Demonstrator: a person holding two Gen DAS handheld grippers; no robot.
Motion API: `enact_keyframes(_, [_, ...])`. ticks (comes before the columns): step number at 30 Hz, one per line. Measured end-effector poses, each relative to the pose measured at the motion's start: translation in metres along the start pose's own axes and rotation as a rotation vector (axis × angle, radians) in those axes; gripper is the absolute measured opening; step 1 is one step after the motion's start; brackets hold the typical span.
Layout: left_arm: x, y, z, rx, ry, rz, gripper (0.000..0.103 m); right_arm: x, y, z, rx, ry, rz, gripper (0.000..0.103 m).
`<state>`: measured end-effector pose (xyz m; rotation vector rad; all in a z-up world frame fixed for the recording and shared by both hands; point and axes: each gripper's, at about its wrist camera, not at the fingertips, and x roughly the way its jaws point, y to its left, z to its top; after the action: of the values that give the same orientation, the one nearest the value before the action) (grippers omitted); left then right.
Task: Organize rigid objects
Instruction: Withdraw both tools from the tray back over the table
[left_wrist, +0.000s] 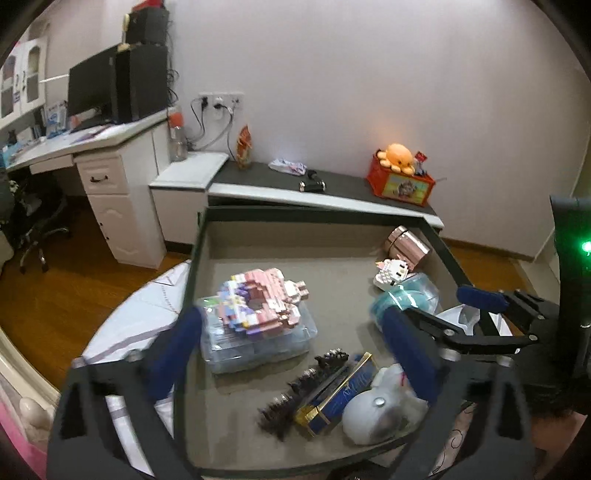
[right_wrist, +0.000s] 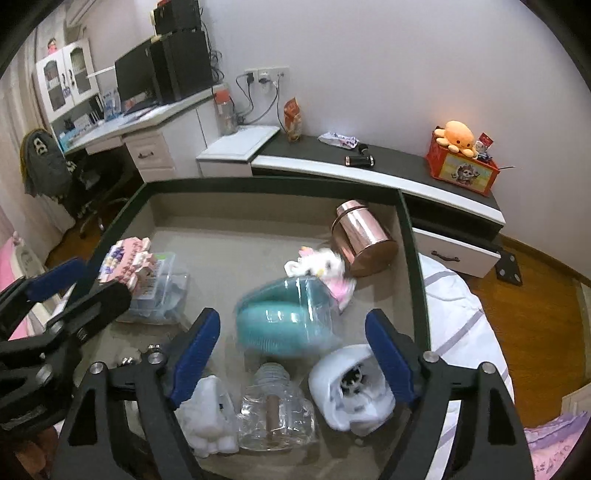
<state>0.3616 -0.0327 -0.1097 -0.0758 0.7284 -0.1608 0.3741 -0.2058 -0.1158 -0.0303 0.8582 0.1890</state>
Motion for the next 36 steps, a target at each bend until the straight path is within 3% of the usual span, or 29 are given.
enact_keyframes(4, [-0.016, -0.002, -0.002, 0.005, -0.016, -0.002, 0.102, -0.015, -0.001, -0.005, 0.026, -0.033, -0.033, 0.103])
enact_keyframes(12, [-0.060, -0.001, -0.012, -0.012, -0.037, 0.016, 0.103, -0.057, 0.002, -0.021, 0.075, -0.095, -0.007, 0.103])
enact_keyframes(18, [-0.104, 0.003, -0.037, -0.032, -0.051, 0.060, 0.103, -0.094, 0.004, -0.060, 0.117, -0.149, 0.019, 0.103])
enact_keyframes(26, [-0.141, 0.017, -0.085, -0.118, -0.028, 0.086, 0.103, -0.107, 0.020, -0.105, 0.103, -0.142, 0.031, 0.103])
enact_keyframes(36, [-0.169, 0.015, -0.096, -0.101, -0.055, 0.089, 0.103, -0.136, 0.043, -0.127, 0.064, -0.151, 0.065, 0.103])
